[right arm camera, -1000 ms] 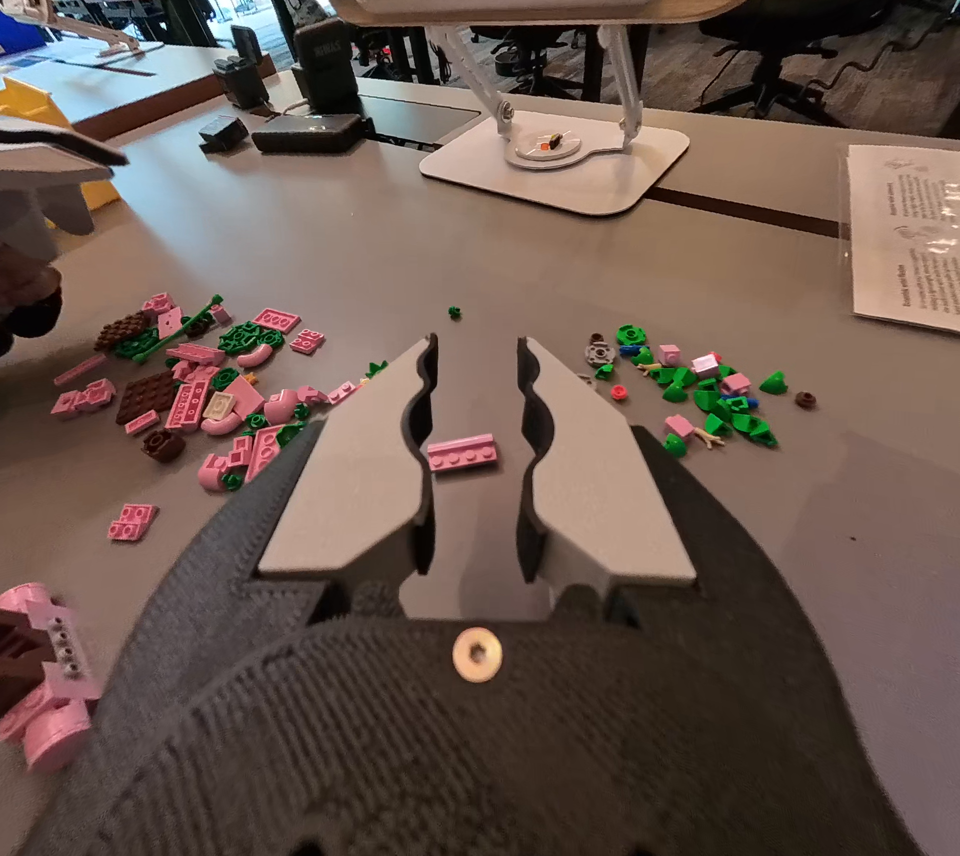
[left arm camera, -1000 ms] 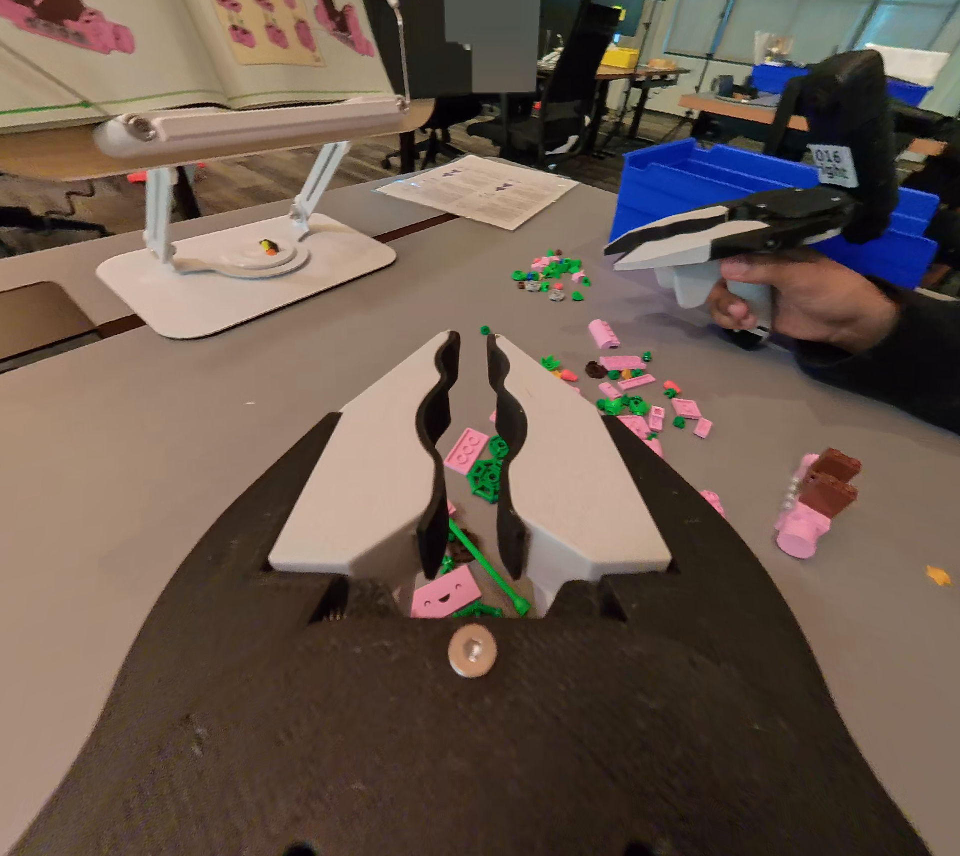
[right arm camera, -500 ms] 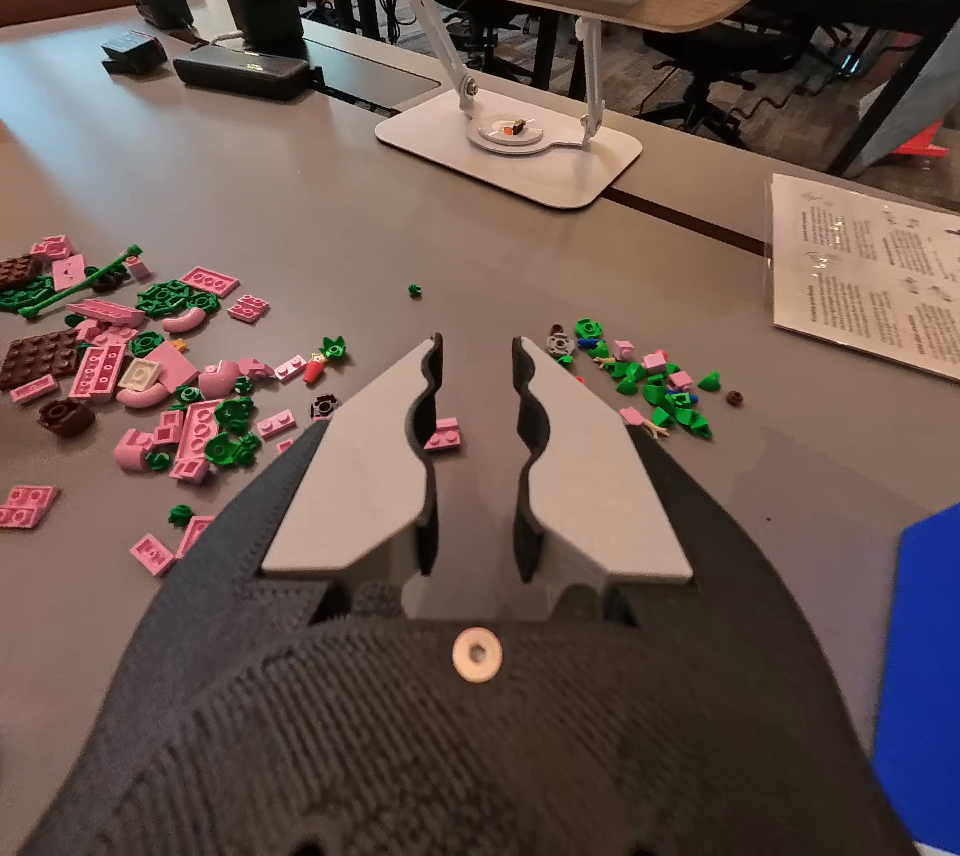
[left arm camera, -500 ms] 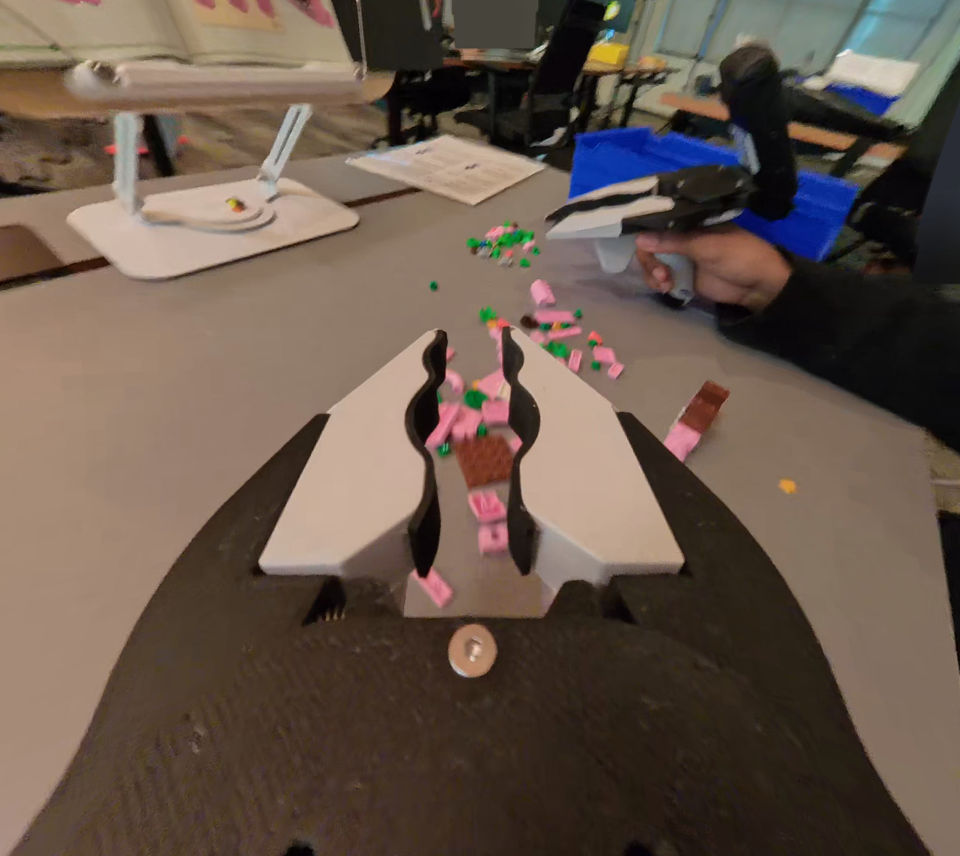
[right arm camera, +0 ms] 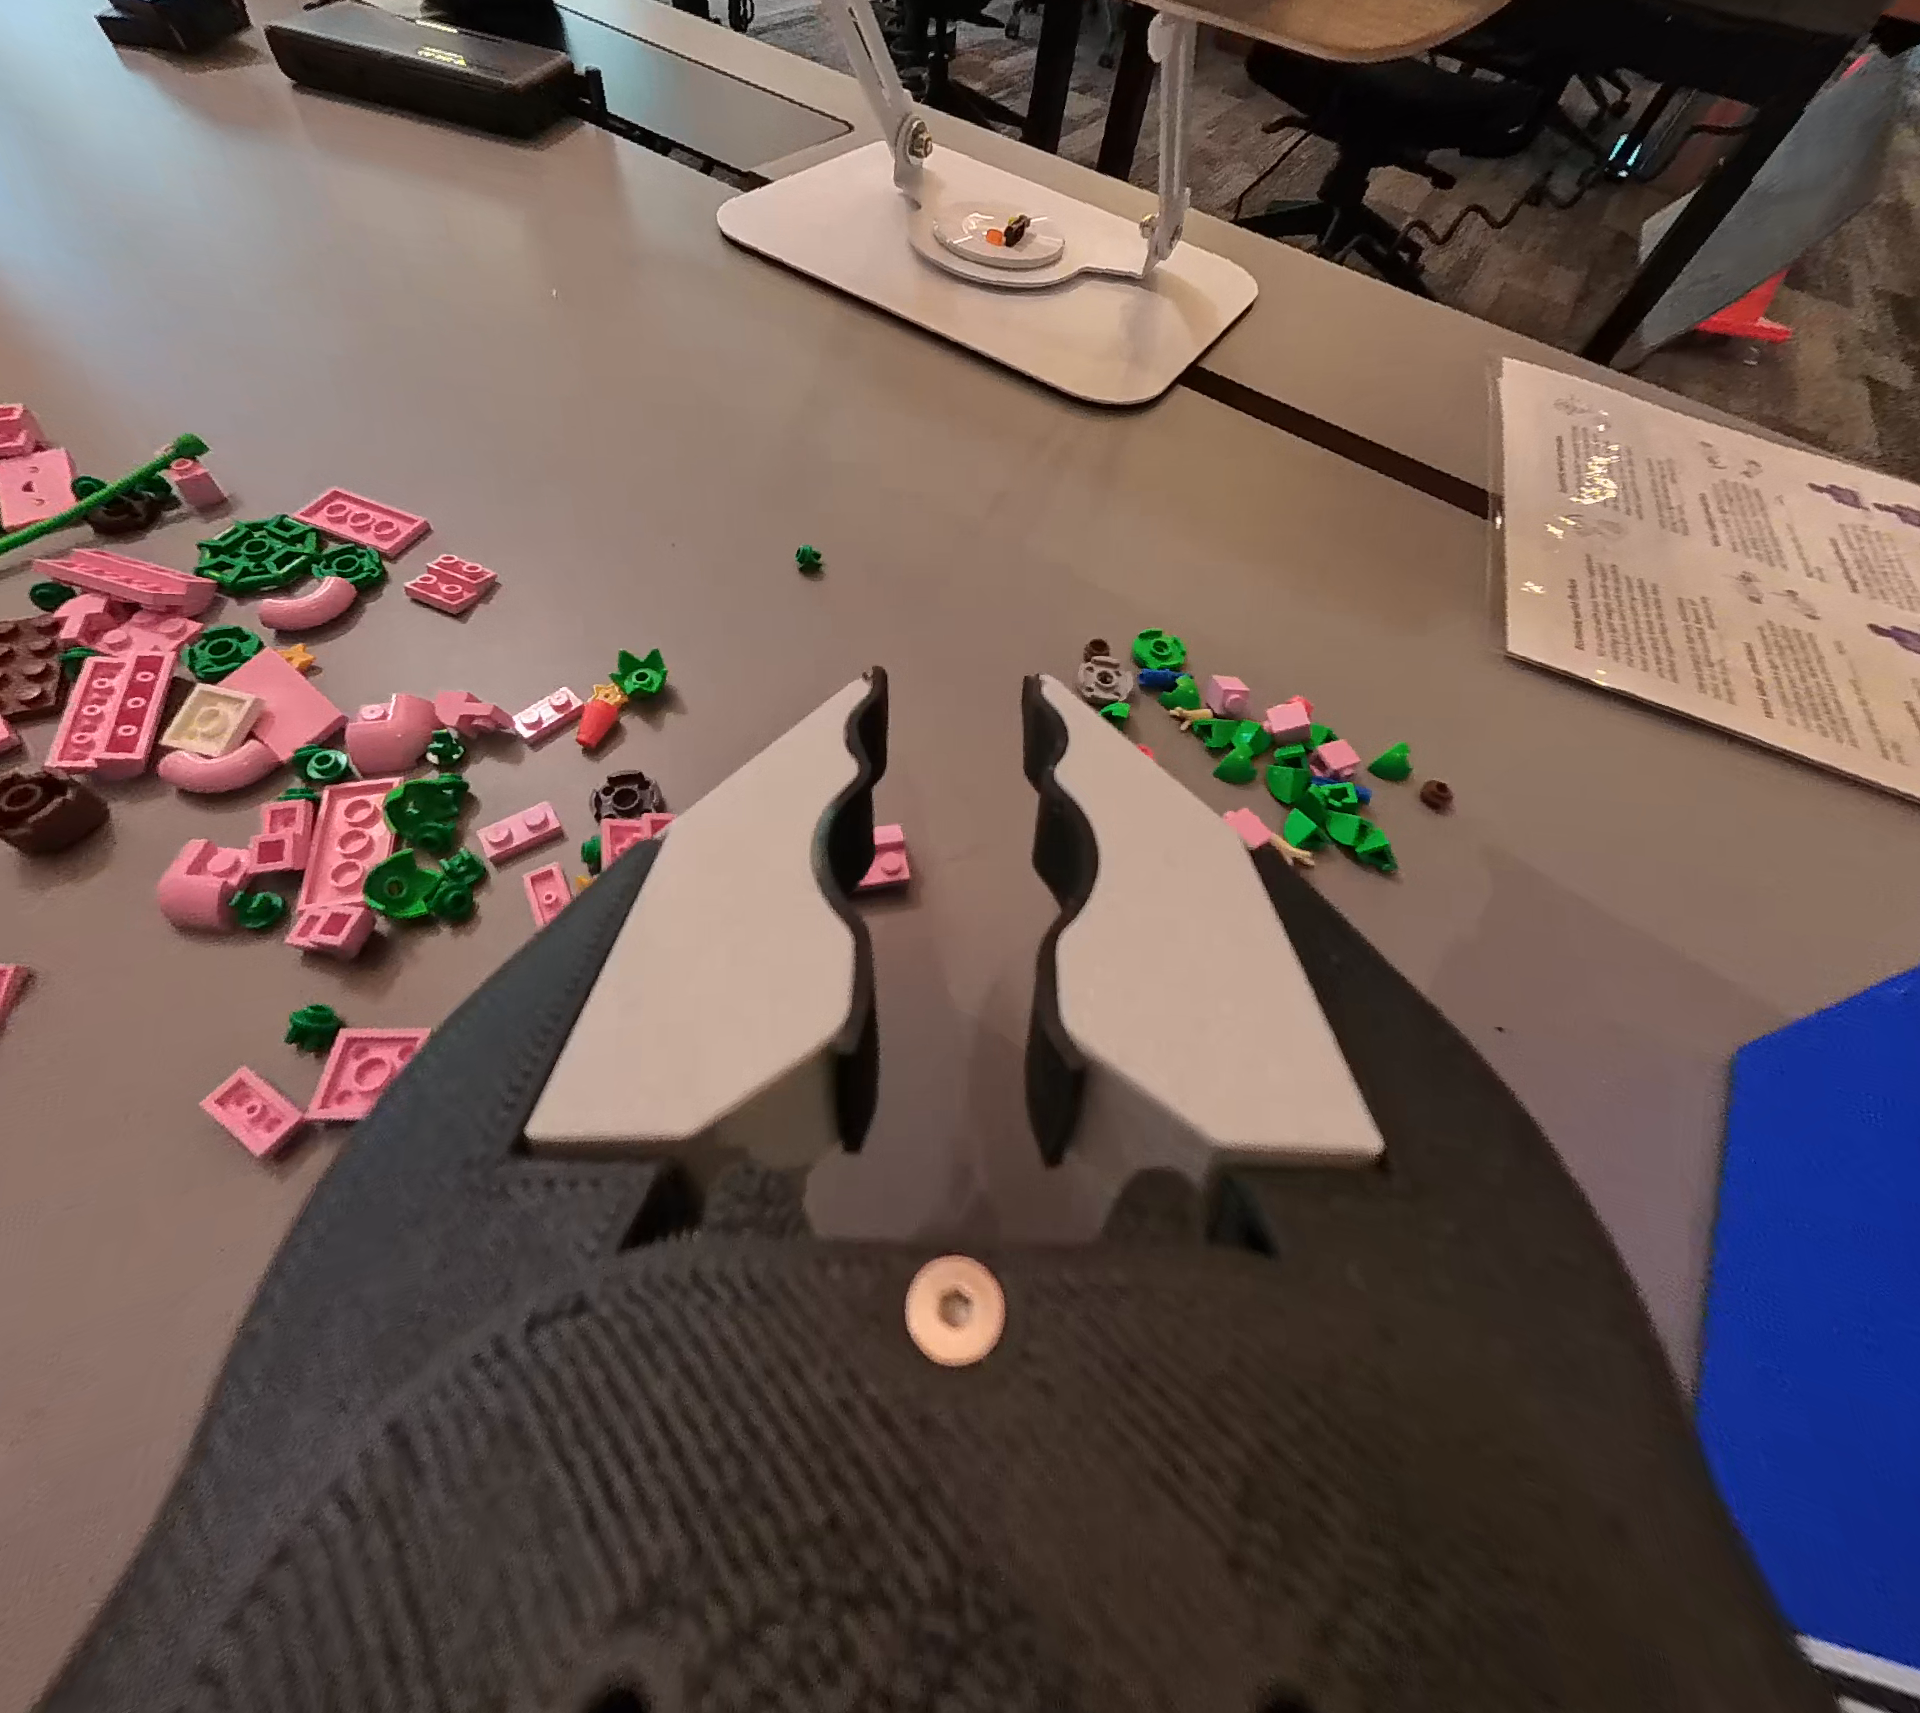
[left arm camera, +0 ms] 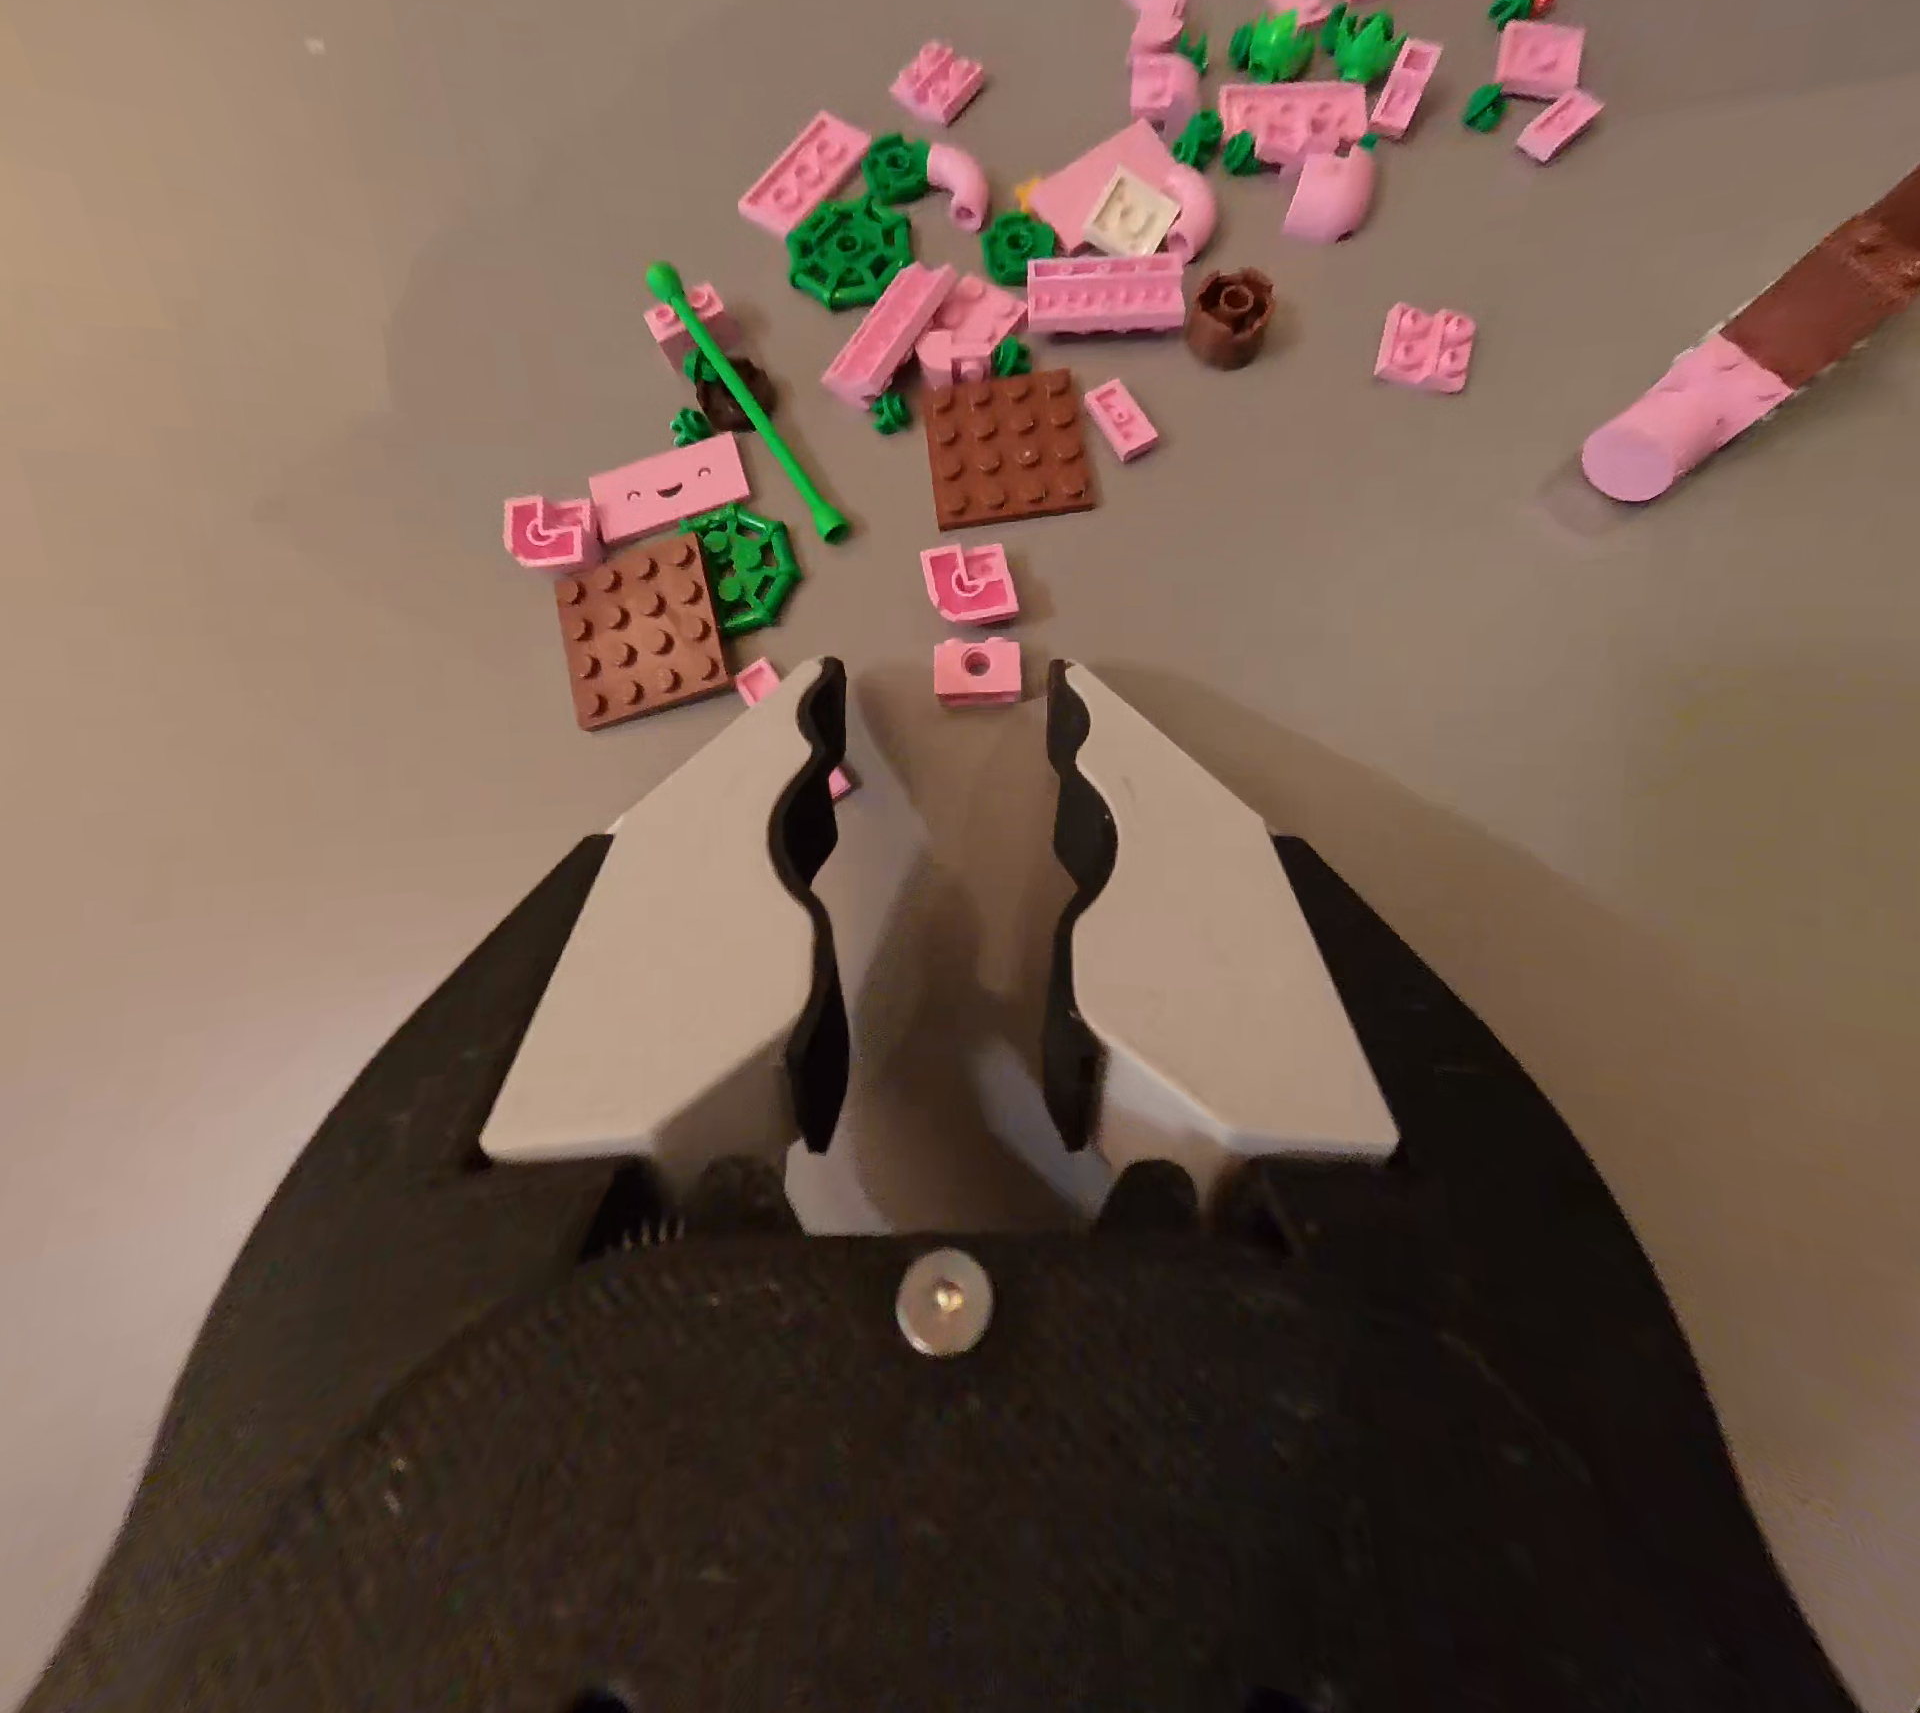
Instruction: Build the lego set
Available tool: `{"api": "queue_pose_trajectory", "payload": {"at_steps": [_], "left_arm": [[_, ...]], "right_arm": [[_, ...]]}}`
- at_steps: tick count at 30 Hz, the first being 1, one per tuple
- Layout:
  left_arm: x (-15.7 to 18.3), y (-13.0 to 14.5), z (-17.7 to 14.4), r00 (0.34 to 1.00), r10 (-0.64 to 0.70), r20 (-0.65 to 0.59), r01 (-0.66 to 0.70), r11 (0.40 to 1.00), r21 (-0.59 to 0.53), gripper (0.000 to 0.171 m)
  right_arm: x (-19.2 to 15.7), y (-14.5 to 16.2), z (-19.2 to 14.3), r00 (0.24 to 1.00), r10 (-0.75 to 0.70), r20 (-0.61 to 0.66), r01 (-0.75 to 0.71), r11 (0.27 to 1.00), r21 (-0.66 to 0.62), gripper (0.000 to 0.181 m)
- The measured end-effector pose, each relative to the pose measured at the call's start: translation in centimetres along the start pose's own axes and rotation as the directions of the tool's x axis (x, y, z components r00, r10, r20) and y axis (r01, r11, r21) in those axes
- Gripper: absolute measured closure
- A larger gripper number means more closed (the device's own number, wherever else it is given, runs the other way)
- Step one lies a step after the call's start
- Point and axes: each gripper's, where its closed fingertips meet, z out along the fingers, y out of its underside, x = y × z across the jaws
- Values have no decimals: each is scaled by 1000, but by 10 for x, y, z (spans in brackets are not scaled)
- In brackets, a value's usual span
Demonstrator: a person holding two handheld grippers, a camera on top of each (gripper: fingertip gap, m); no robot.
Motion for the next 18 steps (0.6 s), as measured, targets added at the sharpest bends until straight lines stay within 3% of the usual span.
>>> {"api": "queue_pose_trajectory", "payload": {"at_steps": [1, 3, 5, 7, 10, 11, 13, 18], "left_arm": [[1, 2, 1, 1000, -5, -11, 5, 1000, -13, 135], [3, 2, 2, 999, -14, -32, 13, 1000, -20, 156], [5, -1, -1, 998, -21, -59, 22, 1000, 8, 156], [9, -12, -11, 995, -22, -100, 32, 994, 105, 156], [30, -45, -36, 964, -11, -267, 104, 935, 338, 156], [32, -54, -43, 964, 5, -267, 108, 907, 407, 157], [31, -64, -49, 986, 78, -148, 2, 880, 475, 156], [58, -77, -50, 962, 273, 2, -233, 817, 528, 156]], "right_arm": [[0, 0, 0, 1000, 1, 1, -1, 1000, -1, 156], [-1, 0, 0, 1000, -3, 0, 3, 1000, -1, 157], [-2, -1, 0, 1000, -8, 0, 8, 1000, 3, 157], [-8, -5, -2, 1000, -15, 21, 15, 1000, 23, 156], [-49, -25, -11, 984, -42, 171, 23, 993, 113, 155], [-69, -33, -16, 969, -52, 243, 16, 989, 148, 155], [-110, -47, -29, 918, -44, 394, -34, 981, 189, 156], [-181, -56, -52, 746, 73, 662, -188, 977, 104, 147]]}}
